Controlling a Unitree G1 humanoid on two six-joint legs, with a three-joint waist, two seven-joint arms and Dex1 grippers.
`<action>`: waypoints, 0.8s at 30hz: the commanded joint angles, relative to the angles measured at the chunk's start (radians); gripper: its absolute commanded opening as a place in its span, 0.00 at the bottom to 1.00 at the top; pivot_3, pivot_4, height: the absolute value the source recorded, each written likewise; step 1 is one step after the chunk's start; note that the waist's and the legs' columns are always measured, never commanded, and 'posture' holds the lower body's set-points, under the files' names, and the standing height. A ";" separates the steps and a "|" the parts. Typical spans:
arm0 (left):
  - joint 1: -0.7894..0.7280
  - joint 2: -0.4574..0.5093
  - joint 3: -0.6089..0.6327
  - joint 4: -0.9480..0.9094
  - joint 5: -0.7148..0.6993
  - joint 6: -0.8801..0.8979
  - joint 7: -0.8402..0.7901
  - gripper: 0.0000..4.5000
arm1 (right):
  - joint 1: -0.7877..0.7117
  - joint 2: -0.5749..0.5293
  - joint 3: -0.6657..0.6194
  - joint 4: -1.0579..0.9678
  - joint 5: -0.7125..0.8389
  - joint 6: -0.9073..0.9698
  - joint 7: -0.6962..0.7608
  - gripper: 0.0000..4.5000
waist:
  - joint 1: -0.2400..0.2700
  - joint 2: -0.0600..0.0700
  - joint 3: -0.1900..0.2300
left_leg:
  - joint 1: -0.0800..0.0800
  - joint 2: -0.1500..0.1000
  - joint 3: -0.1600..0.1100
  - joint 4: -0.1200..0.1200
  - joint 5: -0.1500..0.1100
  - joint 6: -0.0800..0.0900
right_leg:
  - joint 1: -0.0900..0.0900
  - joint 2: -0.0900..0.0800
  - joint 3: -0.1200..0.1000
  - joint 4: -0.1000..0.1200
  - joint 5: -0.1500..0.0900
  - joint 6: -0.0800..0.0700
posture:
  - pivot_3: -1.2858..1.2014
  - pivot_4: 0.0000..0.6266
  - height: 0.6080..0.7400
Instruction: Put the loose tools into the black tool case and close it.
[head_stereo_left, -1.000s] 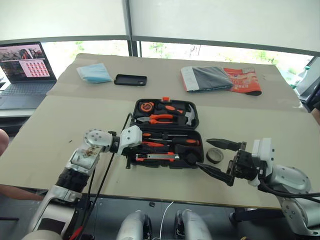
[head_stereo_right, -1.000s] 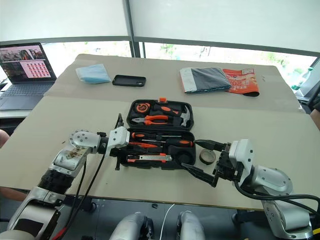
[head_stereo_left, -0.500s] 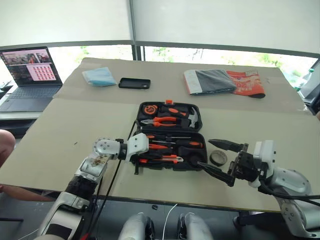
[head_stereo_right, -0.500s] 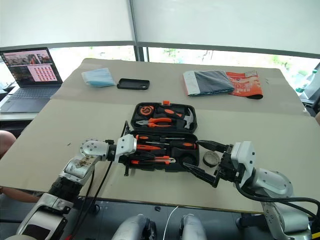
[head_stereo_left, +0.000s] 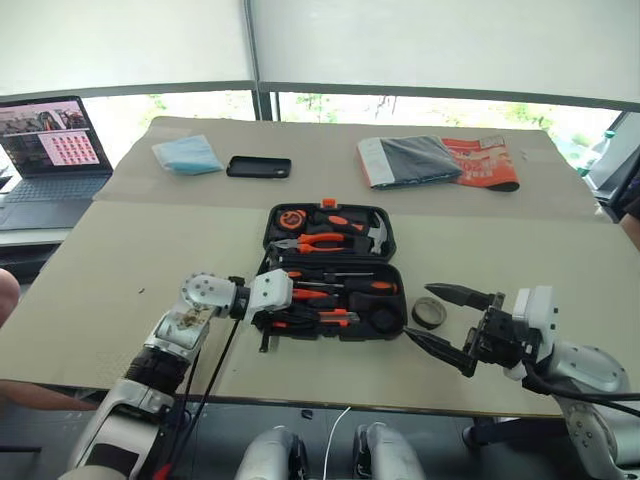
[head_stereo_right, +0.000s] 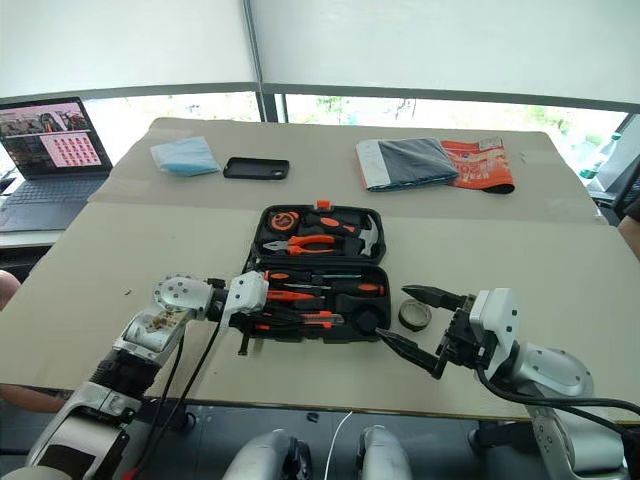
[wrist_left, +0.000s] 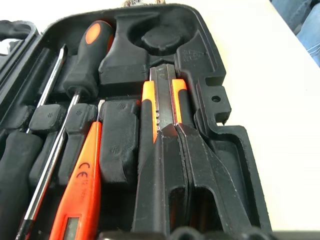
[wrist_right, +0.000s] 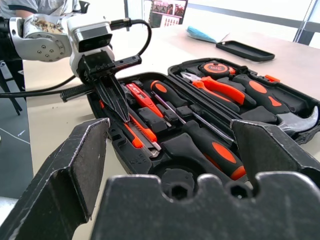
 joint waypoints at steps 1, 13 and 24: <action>0.012 -0.014 -0.007 0.031 -0.003 0.045 0.007 0.01 | -0.002 -0.016 -0.034 -0.015 0.010 -0.017 0.008 1.00 | 0.001 0.000 0.000 | 0.000 0.000 0.000 0.000 0.000 0.000 | 0.000 0.000 0.000 0.000 0.000 0.000 | 0.52 0.24 1.00; 0.100 0.123 0.372 -0.091 -0.374 0.099 -0.122 0.83 | 0.248 -0.009 -0.255 0.076 -0.055 -0.175 0.071 1.00 | -0.005 -0.005 0.004 | -0.005 0.001 -0.001 -0.002 0.005 -0.008 | -0.004 0.002 0.000 -0.001 -0.001 0.000 | 0.52 0.24 1.00; 0.288 0.234 0.544 -0.031 -0.435 -0.018 -0.251 0.98 | 0.362 0.015 -0.278 0.184 -0.168 -0.353 0.073 1.00 | -0.004 -0.003 0.007 | -0.003 0.001 0.000 -0.001 -0.004 -0.013 | -0.004 -0.002 0.001 -0.001 -0.005 -0.004 | 0.52 0.24 1.00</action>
